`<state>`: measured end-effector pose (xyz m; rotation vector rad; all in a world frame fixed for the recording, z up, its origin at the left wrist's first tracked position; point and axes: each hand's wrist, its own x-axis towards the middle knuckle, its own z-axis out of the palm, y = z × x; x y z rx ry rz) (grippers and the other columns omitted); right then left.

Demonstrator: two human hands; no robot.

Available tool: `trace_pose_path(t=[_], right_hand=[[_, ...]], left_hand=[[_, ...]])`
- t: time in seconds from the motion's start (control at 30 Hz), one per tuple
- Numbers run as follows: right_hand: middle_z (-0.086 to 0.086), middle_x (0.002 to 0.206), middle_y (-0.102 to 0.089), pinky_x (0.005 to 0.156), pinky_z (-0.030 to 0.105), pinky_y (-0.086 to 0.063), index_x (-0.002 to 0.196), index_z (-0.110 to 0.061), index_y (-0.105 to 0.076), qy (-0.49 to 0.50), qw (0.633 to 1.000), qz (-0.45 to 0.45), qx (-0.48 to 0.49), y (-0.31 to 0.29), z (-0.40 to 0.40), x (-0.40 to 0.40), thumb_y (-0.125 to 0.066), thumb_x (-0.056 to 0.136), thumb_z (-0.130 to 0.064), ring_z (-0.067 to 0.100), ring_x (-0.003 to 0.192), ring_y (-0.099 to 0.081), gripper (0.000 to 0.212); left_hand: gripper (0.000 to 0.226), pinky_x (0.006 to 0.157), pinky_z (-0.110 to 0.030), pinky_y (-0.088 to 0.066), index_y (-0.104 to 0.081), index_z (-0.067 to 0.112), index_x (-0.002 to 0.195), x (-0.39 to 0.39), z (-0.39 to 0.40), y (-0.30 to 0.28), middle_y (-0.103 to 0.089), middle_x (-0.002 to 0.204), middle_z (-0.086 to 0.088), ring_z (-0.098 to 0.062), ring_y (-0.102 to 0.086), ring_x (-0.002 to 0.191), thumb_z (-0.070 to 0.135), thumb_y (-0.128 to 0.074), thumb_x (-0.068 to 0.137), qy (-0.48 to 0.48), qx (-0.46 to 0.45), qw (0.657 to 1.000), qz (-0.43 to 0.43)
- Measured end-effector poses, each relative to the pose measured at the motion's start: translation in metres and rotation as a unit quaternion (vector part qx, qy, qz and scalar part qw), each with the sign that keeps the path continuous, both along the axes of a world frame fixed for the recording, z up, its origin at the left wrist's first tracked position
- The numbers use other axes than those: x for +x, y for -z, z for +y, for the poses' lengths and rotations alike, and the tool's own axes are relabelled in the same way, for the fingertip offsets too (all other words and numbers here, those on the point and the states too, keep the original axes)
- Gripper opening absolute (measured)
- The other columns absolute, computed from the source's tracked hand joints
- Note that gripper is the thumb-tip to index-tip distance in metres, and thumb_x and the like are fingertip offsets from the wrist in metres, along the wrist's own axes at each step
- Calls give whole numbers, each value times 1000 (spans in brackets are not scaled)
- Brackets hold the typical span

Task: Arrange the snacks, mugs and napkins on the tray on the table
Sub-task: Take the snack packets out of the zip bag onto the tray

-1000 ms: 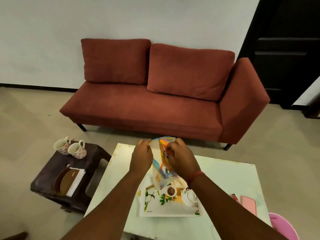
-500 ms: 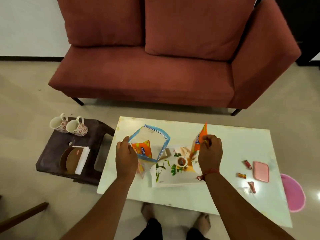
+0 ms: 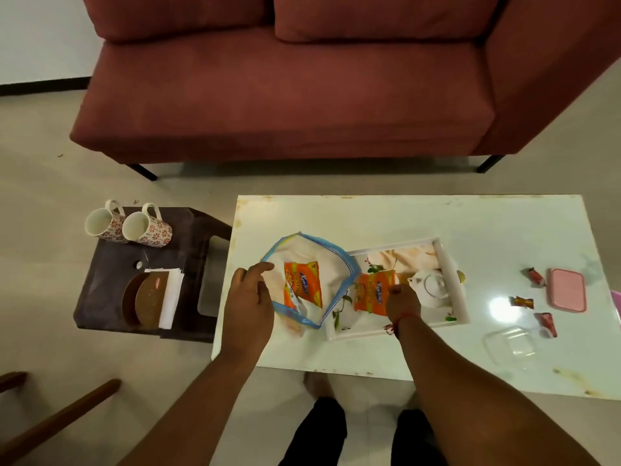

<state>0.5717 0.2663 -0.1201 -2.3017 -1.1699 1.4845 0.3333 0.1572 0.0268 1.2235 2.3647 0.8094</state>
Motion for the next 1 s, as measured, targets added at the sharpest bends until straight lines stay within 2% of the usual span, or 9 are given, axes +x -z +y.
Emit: trace_pose_path(t=[0.13, 0.2, 0.3, 0.43, 0.53, 0.67, 0.8, 0.9, 1.0], right_hand=[[24, 123, -62, 62, 31, -50, 112, -2, -63, -53, 995, -8, -80, -7, -6, 18, -48, 93, -4, 35, 98, -63, 24], [23, 123, -62, 84, 36, -50, 115, -1, -63, 0, 1000, -23, 9, -23, -9, 22, -47, 88, 3, 37, 106, -60, 31], [8, 114, -64, 91, 28, -41, 111, -9, -65, 77, 978, 2, 194, -70, -10, 21, -48, 88, 2, 26, 108, -59, 31], [-5, 94, -65, 81, 16, -44, 94, -16, -67, -60, 917, 62, 389, -146, -11, 6, -52, 88, -5, 10, 89, -59, 20], [-3, 99, -67, 82, 23, -47, 101, -14, -70, -289, 907, 64, 299, -173, -14, -9, -50, 92, -11, 13, 92, -61, 22], [15, 136, -57, 100, 33, -40, 135, -11, -55, -579, 811, -44, 71, -190, -1, -8, -48, 99, -16, 31, 124, -53, 37], [19, 144, -49, 112, 46, -35, 139, -3, -49, -558, 828, -52, -33, -187, 6, -3, -44, 101, -14, 37, 134, -44, 40], [21, 146, -47, 115, 49, -30, 139, 0, -48, -498, 865, -52, -10, -193, 15, 17, -43, 101, -18, 37, 137, -40, 43], [20, 132, -59, 107, 47, -42, 128, -2, -59, -507, 859, -62, 44, -201, 27, 31, -46, 100, -20, 36, 124, -54, 36]], left_hand=[[38, 70, -17, -54, -50, 27, 136, 5, 3, 5, -47, 112, 9, -9, -55, 100, 14, -42, 102, 43, -17, 999, -15], [40, 69, -9, -48, -47, 29, 139, 11, 4, 5, -48, 111, 9, -8, -54, 99, 15, -42, 102, 68, -30, 997, 1], [42, 78, -14, -49, -45, 26, 142, 23, 7, -1, -50, 110, 6, -7, -53, 101, 16, -44, 102, 103, -44, 994, 14], [43, 84, -17, -44, -44, 20, 144, 49, 15, -20, -57, 113, -4, -13, -56, 104, 22, -45, 101, 152, -44, 986, 42], [43, 87, -21, -47, -45, 16, 144, 72, 21, -40, -60, 114, -8, -18, -59, 105, 22, -46, 101, 174, -24, 984, 29], [46, 87, -27, -47, -49, 14, 141, 117, 32, -78, -59, 105, -7, -19, -57, 97, 20, -35, 98, 195, 26, 980, 34], [63, 79, -18, -44, -51, 19, 140, 149, 40, -102, -53, 97, 4, -6, -46, 87, 42, -21, 90, 210, 57, 975, 40], [49, 81, -19, -47, -51, 18, 140, 173, 45, -121, -59, 101, -1, -7, -49, 89, 28, -27, 98, 199, 81, 975, 53], [43, 82, -27, -54, -51, 16, 141, 184, 54, -129, -62, 103, -4, -13, -55, 92, 14, -40, 99, 189, 99, 974, 71]])
